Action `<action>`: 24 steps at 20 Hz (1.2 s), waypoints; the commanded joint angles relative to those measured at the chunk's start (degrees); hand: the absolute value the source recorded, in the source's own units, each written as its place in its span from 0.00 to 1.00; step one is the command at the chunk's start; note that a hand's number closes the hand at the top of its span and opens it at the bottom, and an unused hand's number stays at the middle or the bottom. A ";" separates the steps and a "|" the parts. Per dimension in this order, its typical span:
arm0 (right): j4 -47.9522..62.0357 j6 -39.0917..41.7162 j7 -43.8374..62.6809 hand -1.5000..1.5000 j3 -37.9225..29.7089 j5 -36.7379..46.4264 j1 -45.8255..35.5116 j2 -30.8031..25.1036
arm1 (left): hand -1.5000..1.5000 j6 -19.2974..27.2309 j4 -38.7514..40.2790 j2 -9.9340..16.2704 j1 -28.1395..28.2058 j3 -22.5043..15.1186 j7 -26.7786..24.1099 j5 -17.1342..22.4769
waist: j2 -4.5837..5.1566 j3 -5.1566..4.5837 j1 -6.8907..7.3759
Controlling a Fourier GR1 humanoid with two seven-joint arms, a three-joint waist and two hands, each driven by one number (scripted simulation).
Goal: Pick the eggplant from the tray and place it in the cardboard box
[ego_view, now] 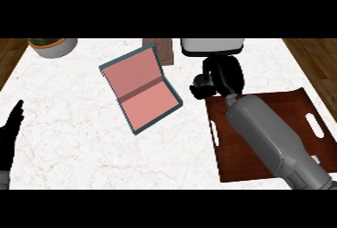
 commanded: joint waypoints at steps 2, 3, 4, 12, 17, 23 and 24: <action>-17.10 7.36 11.91 1.00 1.65 1.24 -1.05 1.60 | 0.50 -0.29 -0.36 -0.59 -1.13 -0.12 -0.80 -0.13 | 1.03 0.15 1.12; -17.86 7.40 13.84 1.00 0.58 1.24 -0.57 2.36 | 0.50 -0.83 0.17 -1.11 -1.60 -0.83 -1.12 -0.53 | 1.72 0.22 2.46; -22.07 9.13 16.65 1.00 1.00 1.16 -0.48 3.13 | 0.50 -0.20 -1.30 -1.13 -2.65 -1.33 1.68 -1.12 | 1.52 0.25 2.13; -14.16 9.35 23.23 1.00 -6.58 3.22 -10.50 13.03 | 0.50 -4.17 0.09 0.10 -6.85 0.54 2.08 -0.51 | 2.64 0.28 4.98; -1.40 3.68 19.21 1.00 -10.95 -2.97 -16.28 13.76 | 0.50 -2.97 -4.50 -2.35 -5.13 -1.70 3.52 -2.37 | 2.94 0.30 6.61; 15.03 -1.24 13.28 1.00 -11.71 -8.46 -24.36 13.85 | 0.50 -1.54 2.66 -5.23 -9.29 -3.10 -0.21 -5.36 | 3.62 0.21 7.66; 17.31 -2.13 13.22 1.00 -11.61 -9.34 -25.47 13.85 | 0.50 -3.92 -0.16 -2.71 -10.95 -1.98 4.08 -3.87 | 3.68 0.25 8.44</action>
